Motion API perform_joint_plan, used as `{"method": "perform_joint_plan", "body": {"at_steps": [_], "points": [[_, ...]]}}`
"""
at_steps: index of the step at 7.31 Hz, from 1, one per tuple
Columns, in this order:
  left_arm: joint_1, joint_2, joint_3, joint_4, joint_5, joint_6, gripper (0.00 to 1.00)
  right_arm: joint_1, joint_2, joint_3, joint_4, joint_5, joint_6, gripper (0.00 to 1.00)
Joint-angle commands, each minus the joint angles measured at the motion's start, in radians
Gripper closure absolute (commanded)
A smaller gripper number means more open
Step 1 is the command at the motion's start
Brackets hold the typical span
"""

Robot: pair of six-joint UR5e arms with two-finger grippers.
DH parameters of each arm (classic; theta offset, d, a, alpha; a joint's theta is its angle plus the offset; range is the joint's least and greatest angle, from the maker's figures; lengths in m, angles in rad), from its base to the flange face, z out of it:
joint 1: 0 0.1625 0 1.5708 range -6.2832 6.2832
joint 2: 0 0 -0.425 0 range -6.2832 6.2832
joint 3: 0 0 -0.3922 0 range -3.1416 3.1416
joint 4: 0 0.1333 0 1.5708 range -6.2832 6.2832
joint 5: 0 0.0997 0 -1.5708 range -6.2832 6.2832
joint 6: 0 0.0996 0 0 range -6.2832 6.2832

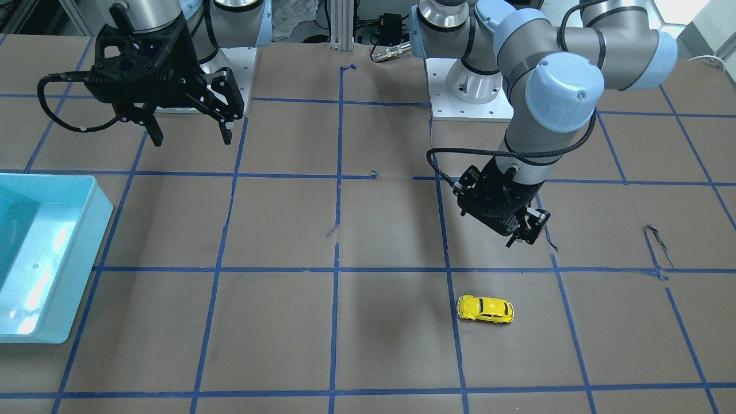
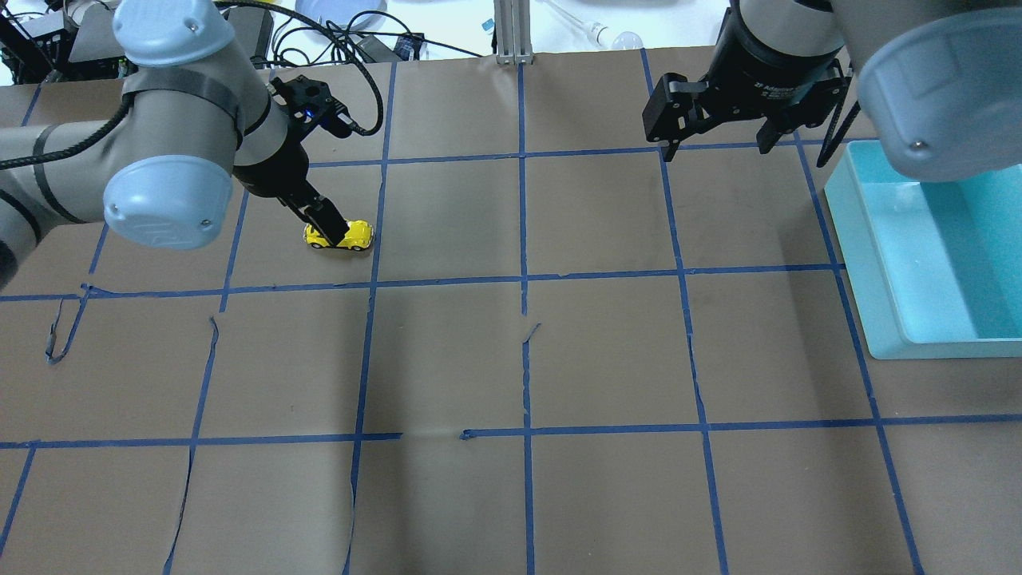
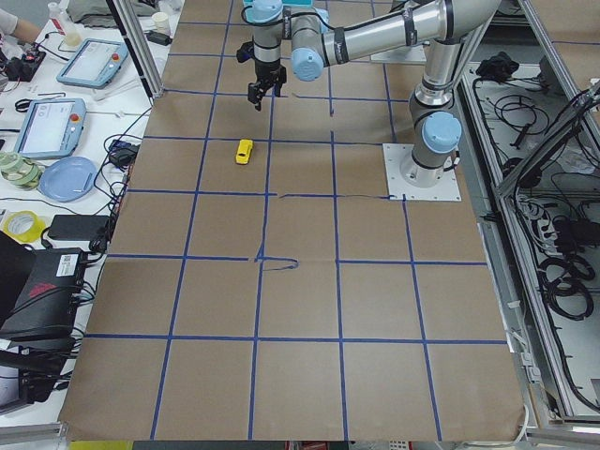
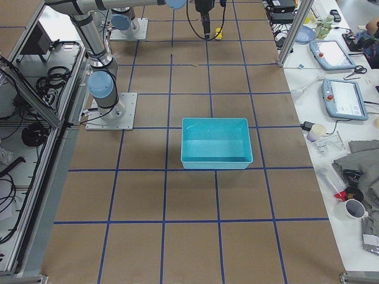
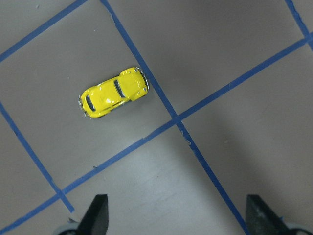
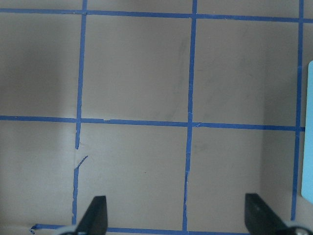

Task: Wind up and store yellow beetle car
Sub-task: 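Lower the left gripper over the yellow beetle car and grasp it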

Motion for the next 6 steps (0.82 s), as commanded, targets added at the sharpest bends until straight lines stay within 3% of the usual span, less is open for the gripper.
{"method": "perform_joint_plan", "body": {"at_steps": [1,3,6], "points": [[0.016,-0.057,-0.001,0.029,0.007,0.290,0.00,0.000,0.002,-0.003,0.000,0.000,-0.001,0.00],[0.023,-0.172,0.050,0.068,0.004,0.504,0.05,0.000,0.002,0.001,0.000,0.000,-0.001,0.00],[0.023,-0.241,0.092,0.081,0.007,0.749,0.05,0.000,-0.001,-0.001,0.000,0.000,-0.001,0.00]]}}
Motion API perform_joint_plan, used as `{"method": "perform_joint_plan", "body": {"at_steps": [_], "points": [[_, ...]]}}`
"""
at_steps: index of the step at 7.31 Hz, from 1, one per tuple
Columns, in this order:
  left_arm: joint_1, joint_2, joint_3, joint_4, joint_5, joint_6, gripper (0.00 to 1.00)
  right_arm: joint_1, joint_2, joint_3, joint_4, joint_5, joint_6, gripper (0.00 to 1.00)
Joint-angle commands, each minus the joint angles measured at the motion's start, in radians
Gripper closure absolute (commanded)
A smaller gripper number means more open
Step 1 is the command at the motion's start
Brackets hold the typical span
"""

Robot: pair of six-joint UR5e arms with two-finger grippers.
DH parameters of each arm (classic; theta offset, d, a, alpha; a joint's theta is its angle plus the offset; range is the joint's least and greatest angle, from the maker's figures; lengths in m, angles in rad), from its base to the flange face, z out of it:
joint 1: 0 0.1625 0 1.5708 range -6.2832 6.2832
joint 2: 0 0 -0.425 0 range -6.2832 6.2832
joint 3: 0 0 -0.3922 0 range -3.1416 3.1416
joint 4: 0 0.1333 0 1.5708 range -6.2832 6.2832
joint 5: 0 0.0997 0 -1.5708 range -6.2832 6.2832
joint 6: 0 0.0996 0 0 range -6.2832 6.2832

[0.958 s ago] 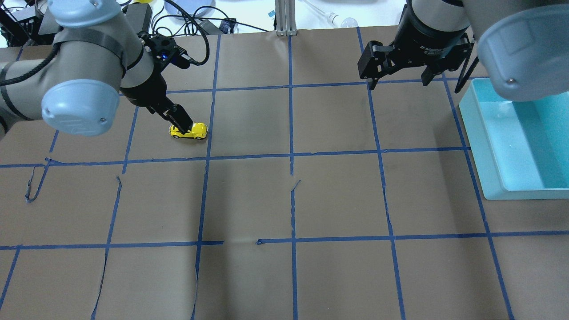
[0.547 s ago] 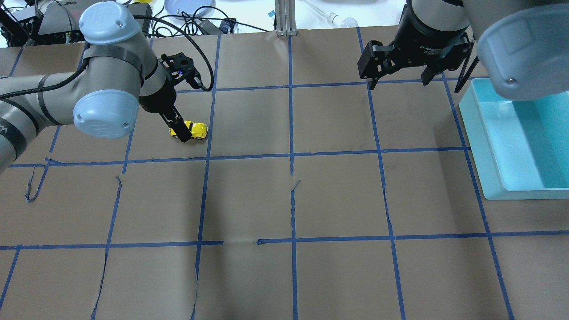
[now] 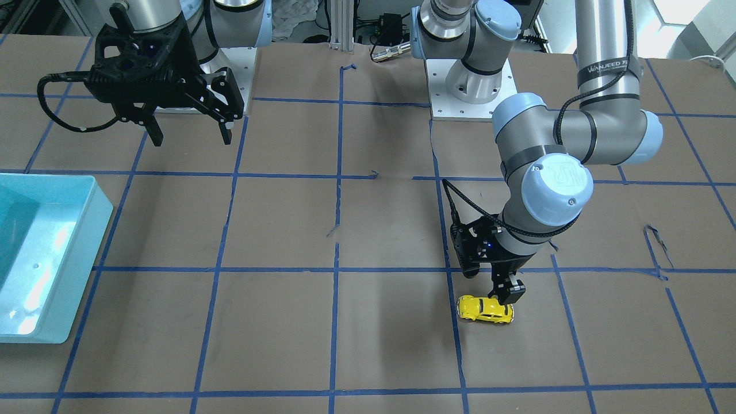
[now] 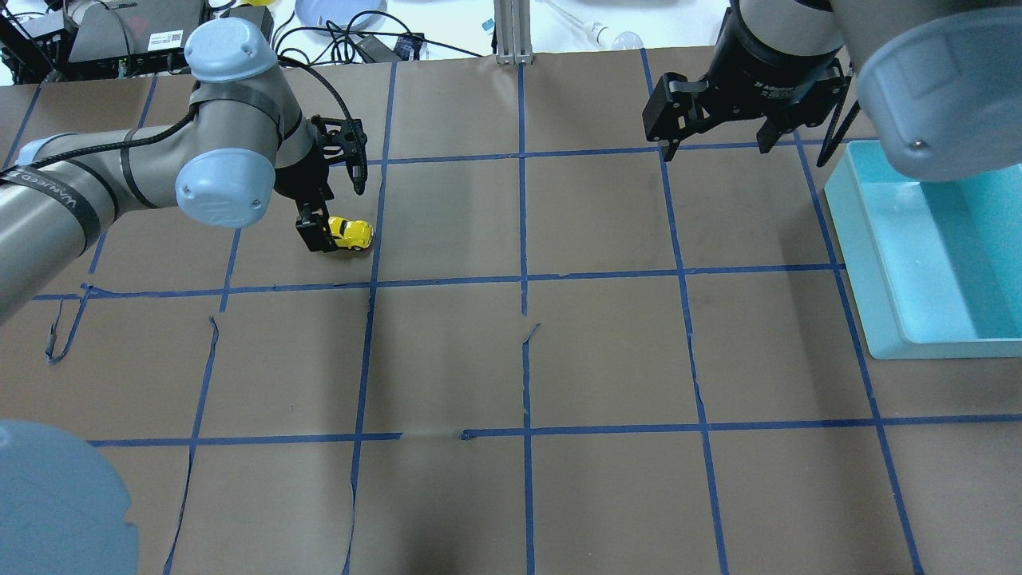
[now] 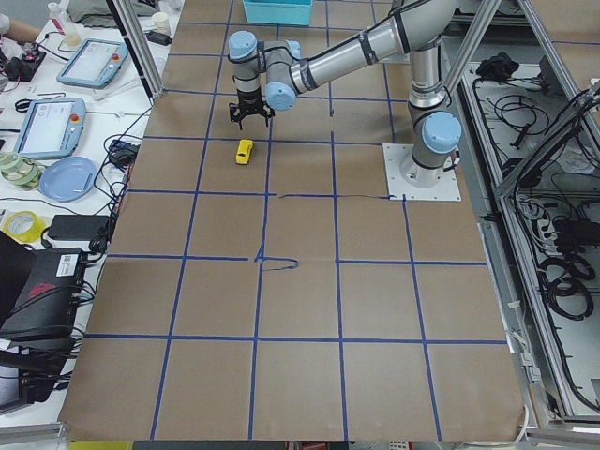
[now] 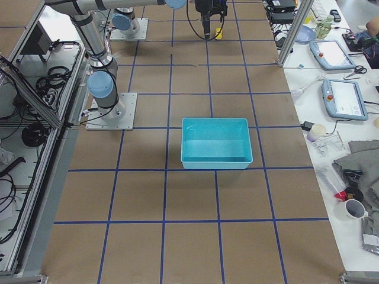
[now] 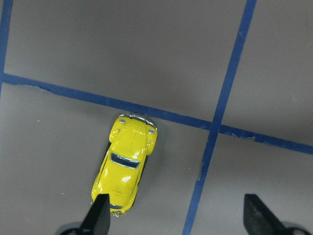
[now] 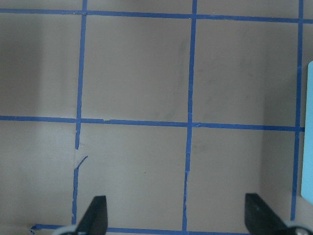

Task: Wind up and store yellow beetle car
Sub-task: 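Lower the left gripper over the yellow beetle car and grasp it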

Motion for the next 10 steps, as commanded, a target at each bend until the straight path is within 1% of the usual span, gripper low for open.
{"method": "perform_joint_plan", "body": {"at_steps": [1,2,3,4,7,8,9,10], "points": [[0.000,-0.054,0.051,0.029,-0.003,0.107,0.05,0.000,0.000,0.001,0.000,0.002,0.000,0.00],[0.000,-0.092,0.079,0.029,-0.010,0.108,0.04,0.002,0.000,0.001,0.002,0.000,0.000,0.00],[0.000,-0.120,0.076,0.043,-0.003,0.200,0.03,0.002,-0.003,0.001,0.002,0.000,-0.002,0.00],[0.000,-0.136,0.069,0.060,0.002,0.238,0.01,0.002,0.000,0.001,0.002,0.000,-0.002,0.00],[0.002,-0.157,0.081,0.059,0.005,0.213,0.01,0.002,-0.004,0.003,0.005,0.012,0.000,0.00],[0.008,-0.162,0.084,0.060,0.002,0.214,0.02,0.003,-0.006,0.004,0.005,0.012,0.002,0.00],[0.012,-0.191,0.084,0.089,0.000,0.205,0.04,0.003,-0.006,0.010,0.005,0.012,0.002,0.00],[0.014,-0.191,0.088,0.091,-0.001,0.196,0.05,0.003,-0.006,0.012,0.003,0.012,0.002,0.00]]}}
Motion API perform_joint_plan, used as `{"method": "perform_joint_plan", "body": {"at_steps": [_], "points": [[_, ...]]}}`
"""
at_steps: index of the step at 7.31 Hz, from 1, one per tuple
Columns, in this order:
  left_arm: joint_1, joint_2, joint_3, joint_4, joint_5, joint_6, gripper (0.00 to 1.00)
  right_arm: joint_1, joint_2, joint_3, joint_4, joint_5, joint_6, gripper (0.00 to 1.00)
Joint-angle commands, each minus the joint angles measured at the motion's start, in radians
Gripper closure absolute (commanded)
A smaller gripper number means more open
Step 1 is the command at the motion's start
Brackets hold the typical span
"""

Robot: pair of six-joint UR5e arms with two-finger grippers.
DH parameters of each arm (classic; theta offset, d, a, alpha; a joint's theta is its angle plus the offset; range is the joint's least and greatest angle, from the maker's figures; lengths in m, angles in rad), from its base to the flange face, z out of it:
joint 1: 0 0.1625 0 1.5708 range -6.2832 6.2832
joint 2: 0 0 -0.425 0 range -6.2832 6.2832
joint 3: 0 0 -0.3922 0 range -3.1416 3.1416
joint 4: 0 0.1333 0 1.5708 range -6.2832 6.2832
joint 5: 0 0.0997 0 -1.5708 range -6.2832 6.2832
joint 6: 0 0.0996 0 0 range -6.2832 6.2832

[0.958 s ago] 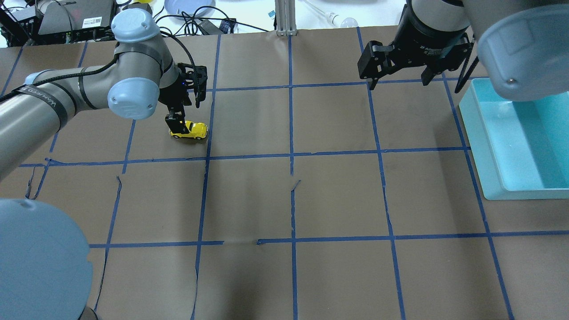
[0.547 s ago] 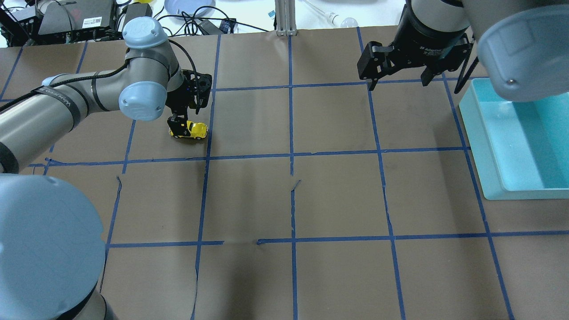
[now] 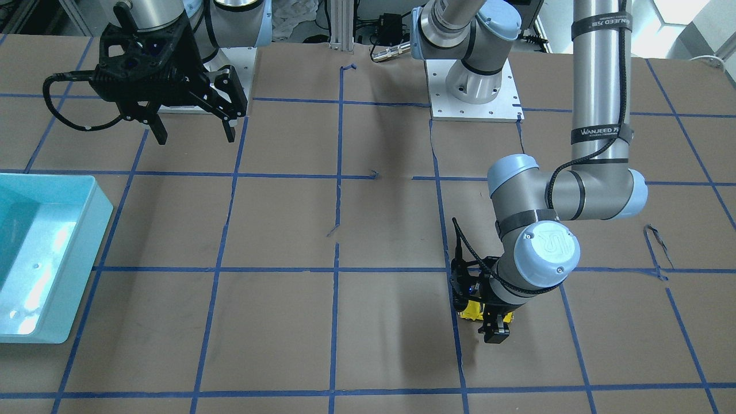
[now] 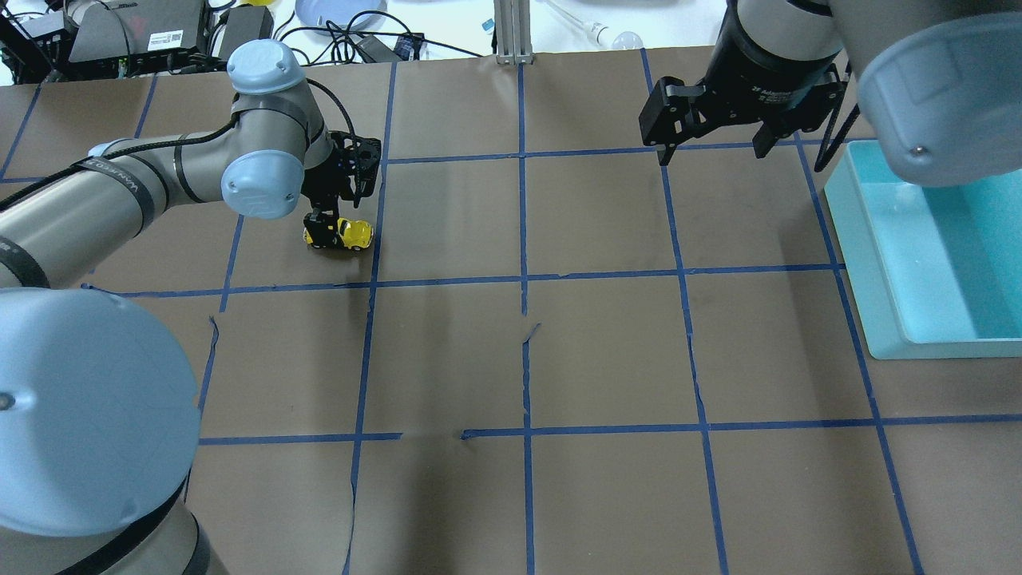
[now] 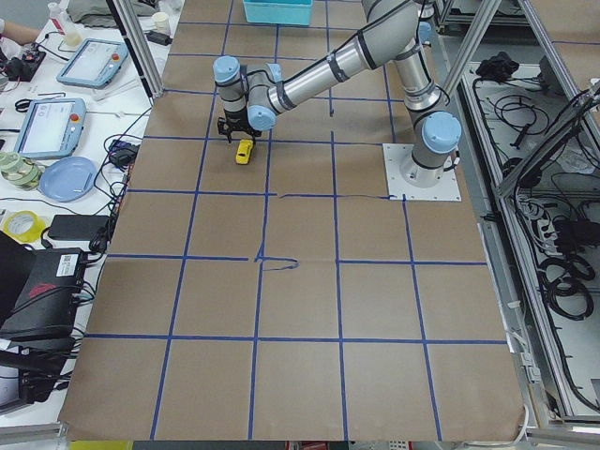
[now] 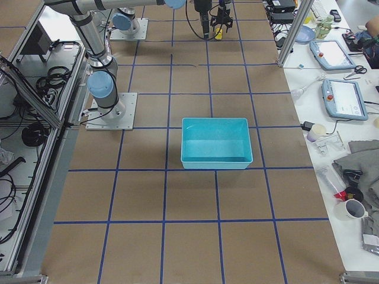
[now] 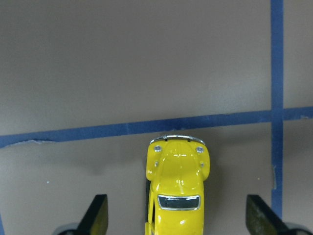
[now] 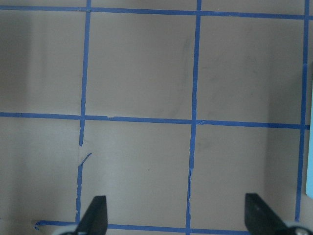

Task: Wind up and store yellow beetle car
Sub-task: 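Drag the held car backward along the table toward the robot with the left gripper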

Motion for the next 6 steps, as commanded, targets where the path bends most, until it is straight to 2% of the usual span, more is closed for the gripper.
{"method": "perform_joint_plan", "body": {"at_steps": [1,6], "points": [[0.002,-0.005,-0.017,-0.002,-0.005,-0.015,0.10,0.000,0.000,0.004,-0.001,0.002,0.000,0.00],[0.005,0.010,-0.024,0.010,0.002,-0.007,0.10,0.000,0.000,0.004,-0.001,0.002,0.000,0.00]]}}
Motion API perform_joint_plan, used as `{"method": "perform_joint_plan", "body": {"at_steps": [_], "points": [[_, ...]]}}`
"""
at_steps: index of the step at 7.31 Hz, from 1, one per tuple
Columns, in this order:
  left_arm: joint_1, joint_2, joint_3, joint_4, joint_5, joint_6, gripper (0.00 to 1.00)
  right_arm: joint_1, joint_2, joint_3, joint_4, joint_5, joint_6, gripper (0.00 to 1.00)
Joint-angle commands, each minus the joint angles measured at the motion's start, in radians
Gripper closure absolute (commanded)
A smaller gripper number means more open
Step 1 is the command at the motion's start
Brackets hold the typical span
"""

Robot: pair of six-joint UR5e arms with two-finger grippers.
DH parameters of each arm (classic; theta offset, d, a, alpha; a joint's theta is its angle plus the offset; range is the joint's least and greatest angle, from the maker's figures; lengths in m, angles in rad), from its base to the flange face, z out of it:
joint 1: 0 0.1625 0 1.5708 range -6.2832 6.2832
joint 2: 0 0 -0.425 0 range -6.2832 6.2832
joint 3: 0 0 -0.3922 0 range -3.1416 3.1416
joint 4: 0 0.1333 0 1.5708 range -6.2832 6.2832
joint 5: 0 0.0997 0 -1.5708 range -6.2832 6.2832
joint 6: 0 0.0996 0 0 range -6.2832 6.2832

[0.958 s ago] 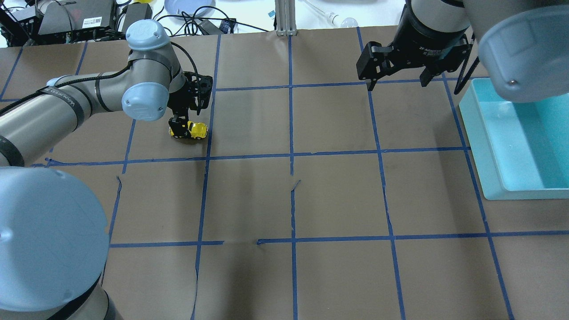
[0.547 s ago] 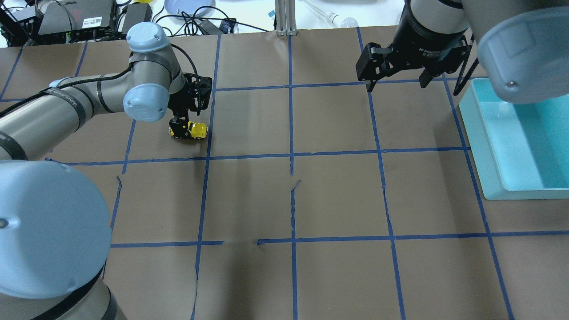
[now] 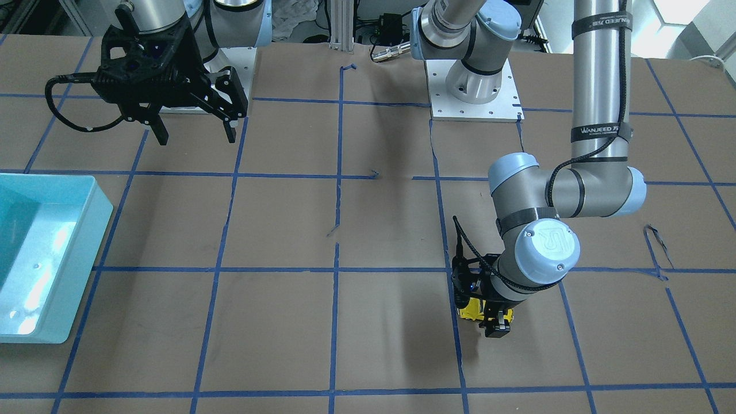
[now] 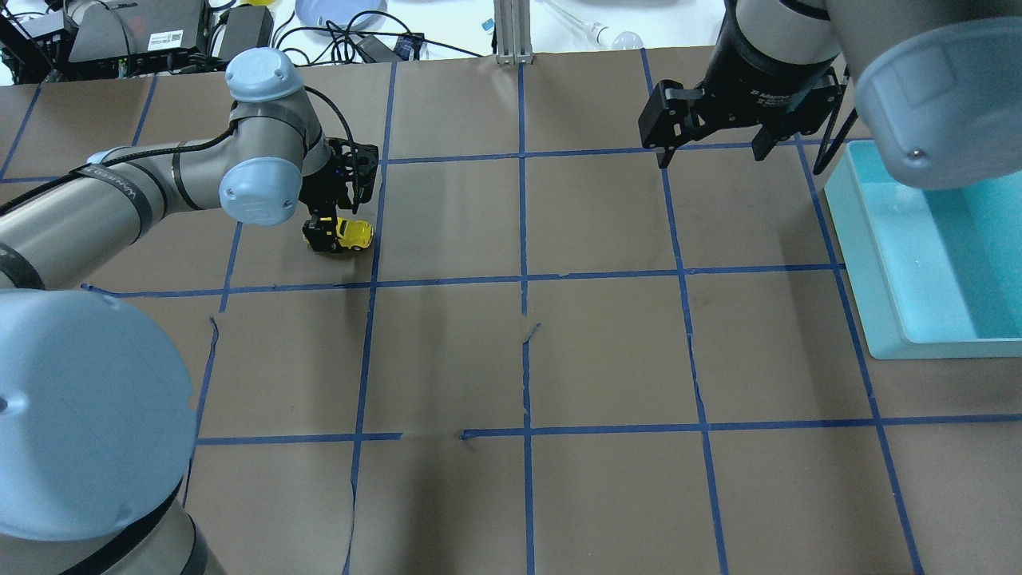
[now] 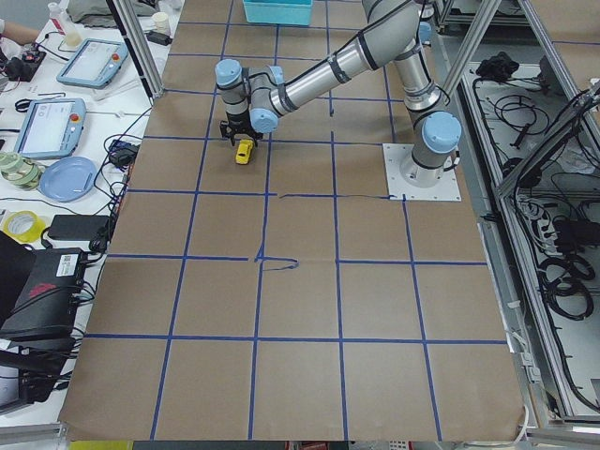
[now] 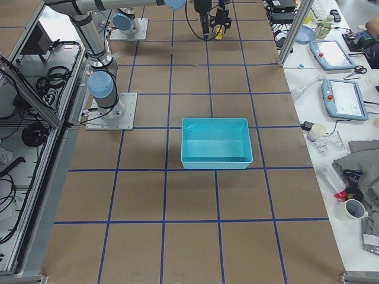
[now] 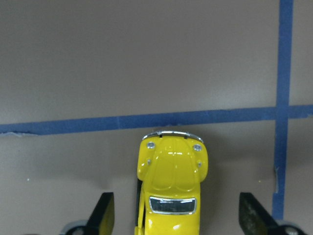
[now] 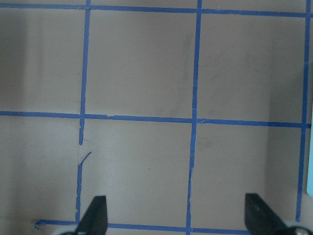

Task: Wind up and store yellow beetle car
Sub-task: 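Drag the held car backward along the table toward the robot with the left gripper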

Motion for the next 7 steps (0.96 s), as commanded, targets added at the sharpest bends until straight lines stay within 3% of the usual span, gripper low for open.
{"method": "perform_joint_plan", "body": {"at_steps": [1,3,4,7], "points": [[0.002,-0.004,0.008,0.007,-0.001,0.003,0.12,0.000,0.000,0.000,0.000,0.001,0.000,0.00],[0.026,-0.001,-0.007,0.007,-0.007,0.010,0.18,0.000,0.000,0.000,0.000,0.000,0.000,0.00],[0.028,-0.004,-0.012,0.009,-0.012,0.010,0.29,0.000,0.000,0.000,0.000,0.001,0.000,0.00],[0.028,0.000,-0.012,0.009,-0.012,0.018,0.92,-0.002,0.000,0.000,0.000,0.003,0.000,0.00]]}}
